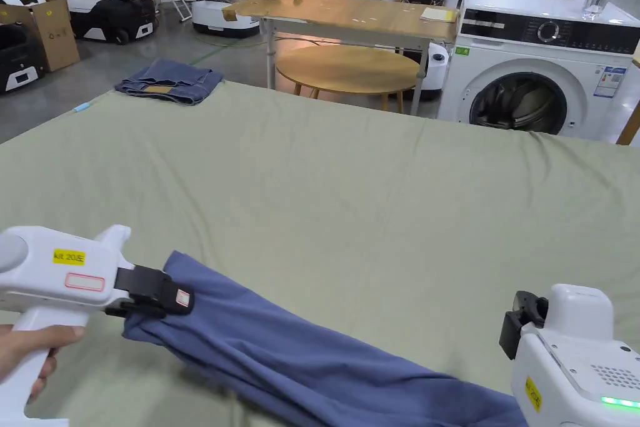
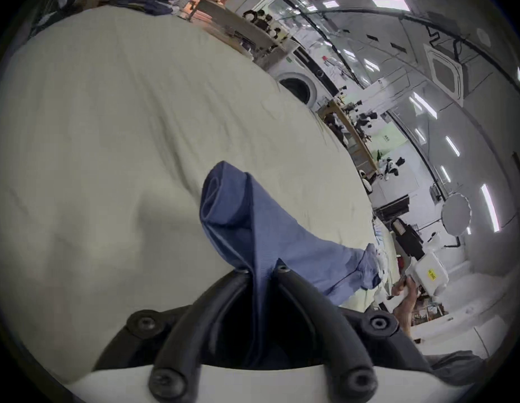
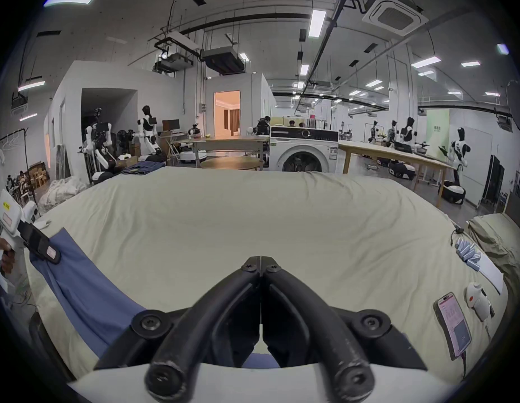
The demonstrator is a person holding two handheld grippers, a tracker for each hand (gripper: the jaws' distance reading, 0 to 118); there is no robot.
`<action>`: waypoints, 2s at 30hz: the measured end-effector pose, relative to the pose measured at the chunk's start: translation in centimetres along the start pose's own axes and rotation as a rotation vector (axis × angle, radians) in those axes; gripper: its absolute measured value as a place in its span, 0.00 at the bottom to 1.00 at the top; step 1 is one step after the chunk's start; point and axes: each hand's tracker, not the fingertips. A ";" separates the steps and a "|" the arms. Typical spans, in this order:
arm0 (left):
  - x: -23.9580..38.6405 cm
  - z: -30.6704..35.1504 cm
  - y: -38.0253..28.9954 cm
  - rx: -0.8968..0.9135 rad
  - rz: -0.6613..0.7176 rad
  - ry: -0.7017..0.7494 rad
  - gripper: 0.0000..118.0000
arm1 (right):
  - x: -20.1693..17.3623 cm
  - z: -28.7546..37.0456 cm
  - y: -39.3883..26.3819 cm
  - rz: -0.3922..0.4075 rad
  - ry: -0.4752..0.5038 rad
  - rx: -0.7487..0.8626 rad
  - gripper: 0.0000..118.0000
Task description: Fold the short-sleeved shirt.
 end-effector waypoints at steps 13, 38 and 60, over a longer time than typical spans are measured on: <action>4.6 2.6 -0.9 -0.022 0.014 -0.086 0.01 | -0.5 0.3 0.0 -0.021 0.029 0.015 0.00; 15.6 -20.0 -6.8 -0.445 -0.138 -0.005 0.01 | 1.0 1.2 -1.5 -0.020 -0.009 -0.034 0.00; 14.3 -13.4 -4.5 -0.248 -0.148 0.023 0.07 | 1.2 1.7 -1.5 -0.019 -0.006 -0.036 0.00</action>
